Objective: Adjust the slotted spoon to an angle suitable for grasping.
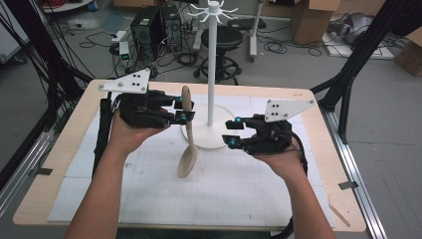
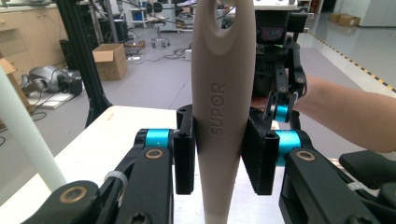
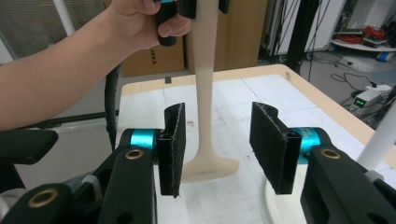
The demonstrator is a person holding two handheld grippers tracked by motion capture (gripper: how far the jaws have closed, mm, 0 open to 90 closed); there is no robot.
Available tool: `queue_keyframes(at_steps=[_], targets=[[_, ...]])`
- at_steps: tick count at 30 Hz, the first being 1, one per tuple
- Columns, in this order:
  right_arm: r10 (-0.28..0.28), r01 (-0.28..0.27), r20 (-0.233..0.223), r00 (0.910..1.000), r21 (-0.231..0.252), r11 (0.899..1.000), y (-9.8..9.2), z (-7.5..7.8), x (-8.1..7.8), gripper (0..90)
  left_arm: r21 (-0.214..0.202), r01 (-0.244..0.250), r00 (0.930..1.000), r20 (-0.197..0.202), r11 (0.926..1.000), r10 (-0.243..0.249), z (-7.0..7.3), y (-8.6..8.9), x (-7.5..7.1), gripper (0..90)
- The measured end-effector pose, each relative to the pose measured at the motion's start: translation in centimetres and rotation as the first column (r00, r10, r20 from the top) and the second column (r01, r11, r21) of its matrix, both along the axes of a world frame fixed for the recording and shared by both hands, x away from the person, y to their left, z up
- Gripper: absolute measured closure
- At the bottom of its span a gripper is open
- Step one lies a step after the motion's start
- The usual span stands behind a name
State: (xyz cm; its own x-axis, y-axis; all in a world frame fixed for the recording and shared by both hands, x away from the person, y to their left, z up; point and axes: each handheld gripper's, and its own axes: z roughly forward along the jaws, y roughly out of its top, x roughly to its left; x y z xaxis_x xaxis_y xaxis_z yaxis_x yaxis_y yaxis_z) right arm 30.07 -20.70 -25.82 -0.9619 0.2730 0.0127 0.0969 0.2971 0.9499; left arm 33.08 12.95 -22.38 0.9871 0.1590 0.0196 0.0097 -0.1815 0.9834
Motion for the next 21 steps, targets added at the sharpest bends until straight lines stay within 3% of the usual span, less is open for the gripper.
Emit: queue_keyframes(at_steps=[12,15,18,21], targets=[[-0.113,0.113,0.012,0.9935,-0.003,0.994,-2.7,-0.4,-0.3,42.6,-0.013,-0.029,0.9995,-0.009,0.9995,0.029,0.3,1.4,0.2,68.2],[-0.176,0.176,0.021,0.9841,-0.011,0.984,-3.7,-0.6,-0.5,36.2,-0.016,-0.038,0.9992,-0.011,0.9991,0.038,0.4,2.1,0.3,68.2],[-0.19,0.19,0.02,0.9816,-0.004,0.982,-4.3,-0.8,-0.6,34.8,-0.019,-0.048,0.9988,-0.01,0.9987,0.048,0.5,2.8,0.3,68.2],[-0.231,0.231,0.016,0.9728,0.02,0.973,-5.4,-1.9,-0.9,29.7,-0.02,-0.058,0.9983,-0.01,0.9981,0.057,0.6,3.5,0.3,68.2]])
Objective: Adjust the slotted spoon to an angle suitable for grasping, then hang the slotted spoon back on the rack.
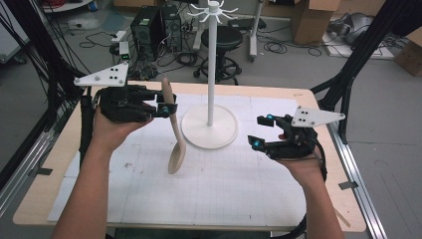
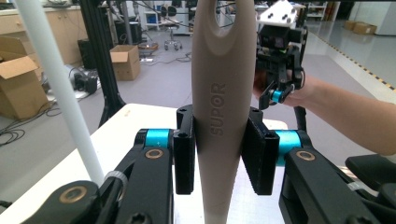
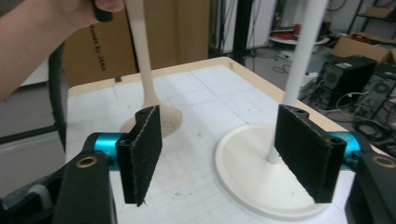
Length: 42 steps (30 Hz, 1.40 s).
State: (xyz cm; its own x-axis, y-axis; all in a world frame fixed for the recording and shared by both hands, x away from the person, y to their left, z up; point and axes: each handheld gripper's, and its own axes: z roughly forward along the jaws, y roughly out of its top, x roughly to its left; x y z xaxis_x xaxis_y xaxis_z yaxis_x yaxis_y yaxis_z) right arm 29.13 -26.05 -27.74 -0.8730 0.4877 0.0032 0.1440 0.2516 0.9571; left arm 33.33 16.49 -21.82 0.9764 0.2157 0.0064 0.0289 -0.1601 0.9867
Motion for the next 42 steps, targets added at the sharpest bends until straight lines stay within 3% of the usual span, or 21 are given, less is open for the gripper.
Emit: queue_keyframes(at_steps=[7,11,14,36,42], targets=[[-0.046,0.046,-0.009,0.9989,0.021,0.999,-0.4,-1.5,-0.1,21.7,0.0,-0.009,0.9999,0.004,1.0,0.009,0.1,0.5,0.0,68.2],[-0.046,0.046,0.014,0.9988,0.03,0.999,-0.4,-1.8,-0.5,21.3,-0.009,-0.011,0.9999,0.006,0.9999,0.011,0.1,0.7,-0.1,68.2],[-0.049,0.049,0.002,0.9988,0.006,0.999,-0.3,-2.0,-0.4,20.3,-0.008,-0.016,0.9999,0.007,0.9998,0.016,0.2,0.9,-0.1,68.2],[-0.074,0.074,0.002,0.9972,0.038,0.997,-1.1,-2.2,-0.3,19.1,-0.015,-0.04,0.9992,0.005,0.9991,0.04,0.0,1.5,0.0,68.2],[-0.067,0.067,-0.003,0.9978,0.036,0.997,-0.9,-2.2,-0.3,19.1,-0.011,-0.058,0.9983,-0.002,0.9983,0.058,0.6,1.3,0.9,68.2]])
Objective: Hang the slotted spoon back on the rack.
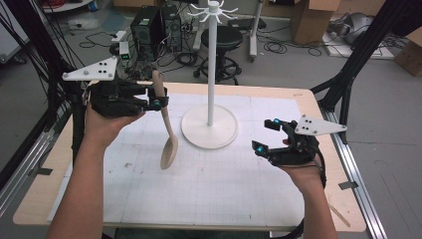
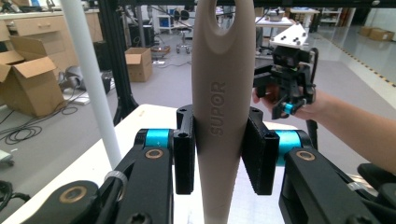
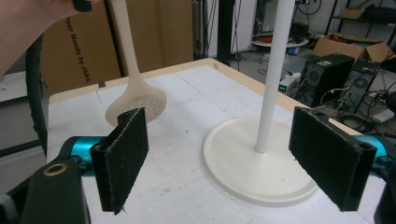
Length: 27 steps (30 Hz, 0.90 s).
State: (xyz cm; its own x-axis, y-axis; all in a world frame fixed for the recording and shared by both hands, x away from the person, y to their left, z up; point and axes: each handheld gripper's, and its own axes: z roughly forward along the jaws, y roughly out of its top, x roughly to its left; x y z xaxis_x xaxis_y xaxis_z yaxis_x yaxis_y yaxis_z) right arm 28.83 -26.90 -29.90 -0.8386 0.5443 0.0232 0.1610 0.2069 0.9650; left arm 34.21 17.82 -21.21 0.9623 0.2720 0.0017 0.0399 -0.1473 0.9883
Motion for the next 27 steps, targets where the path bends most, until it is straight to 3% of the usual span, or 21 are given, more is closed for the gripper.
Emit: queue_keyframes(at_steps=[7,15,27], targets=[[0.004,-0.004,-0.002,1.0,-0.009,1.0,0.1,-0.1,0.0,19.1,-0.012,-0.005,1.0,-0.008,0.9999,0.005,0.9,-0.2,1.6,68.2],[0.014,-0.014,-0.007,0.9999,-0.008,1.0,0.2,-0.4,0.1,19.1,0.039,-0.045,0.9989,-0.01,0.9982,0.045,3.1,-1.5,3.8,68.2],[0.012,-0.012,-0.021,0.9997,-0.002,1.0,-0.1,-0.8,0.0,19.2,0.074,-0.055,0.9984,-0.012,0.9957,0.056,5.2,-3.1,6.2,68.2]])
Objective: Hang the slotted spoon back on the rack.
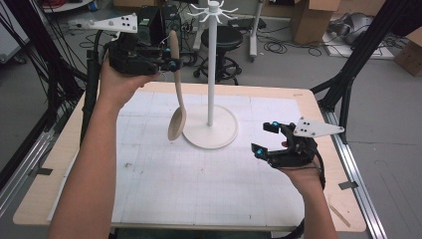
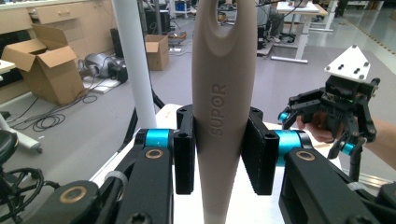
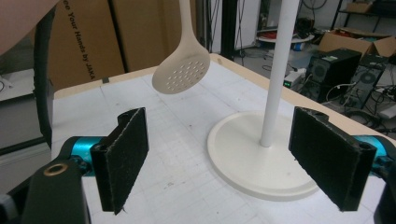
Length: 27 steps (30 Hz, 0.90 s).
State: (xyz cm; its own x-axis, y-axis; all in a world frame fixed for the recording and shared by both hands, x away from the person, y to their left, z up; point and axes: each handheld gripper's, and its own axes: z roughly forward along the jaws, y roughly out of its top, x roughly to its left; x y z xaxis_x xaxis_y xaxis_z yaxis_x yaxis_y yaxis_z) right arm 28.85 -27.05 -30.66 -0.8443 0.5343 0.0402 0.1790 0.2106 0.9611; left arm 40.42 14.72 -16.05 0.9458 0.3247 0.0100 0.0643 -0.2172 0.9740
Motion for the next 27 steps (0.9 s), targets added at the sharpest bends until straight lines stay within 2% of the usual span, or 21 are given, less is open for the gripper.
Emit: queue_keyframes(at_steps=[5,7,14,17,27], targets=[[-0.001,0.001,-0.003,1.0,0.005,1.0,-0.1,0.0,0.0,19.2,-0.003,-0.007,0.9998,-0.021,1.0,0.007,0.1,-0.5,0.9,68.3],[0.001,-0.001,-0.004,1.0,0.006,1.0,0.0,0.0,0.0,19.2,0.014,-0.017,0.9995,-0.026,0.9998,0.018,0.1,-1.2,1.6,68.3],[-0.002,0.002,-0.004,1.0,0.011,1.0,-0.3,-0.1,0.2,19.1,0.024,-0.022,0.9996,-0.014,0.9995,0.023,0.9,-2.0,2.1,68.3],[-0.001,0.001,-0.009,1.0,0.01,1.0,-0.3,-0.2,0.2,19.2,0.051,-0.042,0.999,-0.012,0.9978,0.043,1.3,-2.5,2.3,68.3],[0.002,-0.002,-0.012,0.9999,0.011,1.0,-0.2,-0.3,0.3,19.2,0.082,-0.053,0.9986,-0.002,0.9952,0.054,1.9,-4.0,2.7,68.3]])
